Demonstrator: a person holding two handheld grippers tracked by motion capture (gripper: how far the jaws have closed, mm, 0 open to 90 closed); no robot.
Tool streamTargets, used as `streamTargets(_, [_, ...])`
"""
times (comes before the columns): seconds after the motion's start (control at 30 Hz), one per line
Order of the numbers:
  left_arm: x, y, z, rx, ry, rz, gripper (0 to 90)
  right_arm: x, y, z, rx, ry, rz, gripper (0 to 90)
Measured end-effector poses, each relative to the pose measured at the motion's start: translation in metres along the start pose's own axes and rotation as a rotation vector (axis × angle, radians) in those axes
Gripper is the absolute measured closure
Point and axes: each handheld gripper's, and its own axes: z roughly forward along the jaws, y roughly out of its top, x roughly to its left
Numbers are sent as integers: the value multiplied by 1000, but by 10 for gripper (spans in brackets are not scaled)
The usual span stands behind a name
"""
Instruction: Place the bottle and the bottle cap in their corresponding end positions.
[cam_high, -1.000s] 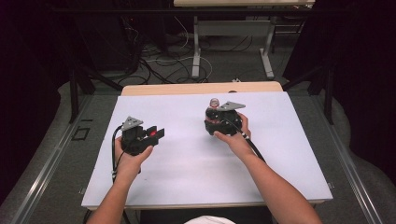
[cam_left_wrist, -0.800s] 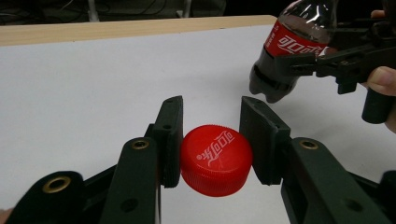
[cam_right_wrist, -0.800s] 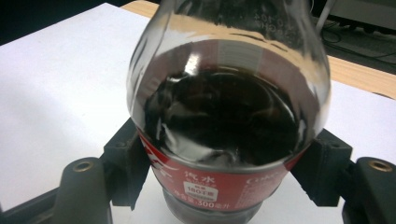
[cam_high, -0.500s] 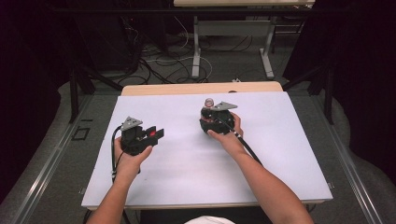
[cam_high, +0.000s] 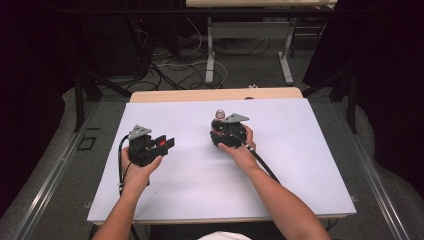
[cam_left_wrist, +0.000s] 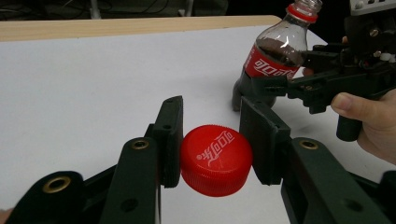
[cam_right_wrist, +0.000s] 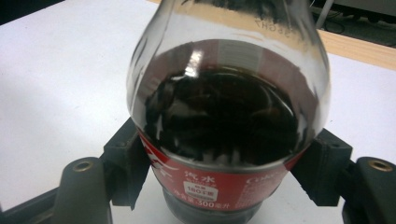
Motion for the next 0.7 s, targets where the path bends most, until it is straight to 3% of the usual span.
streamTargets(0.17, [-1,0,0,0,0,0,611,4,-8,1,-23,-10,-21,288])
streamTargets(0.63, [-1,-1,1,2,-1,1,611,3,-10,2,-37,1,3,276])
streamTargets(0.7, [-1,-1,2,0,-2,-4,611,3,-9,2,-39,13,17,231])
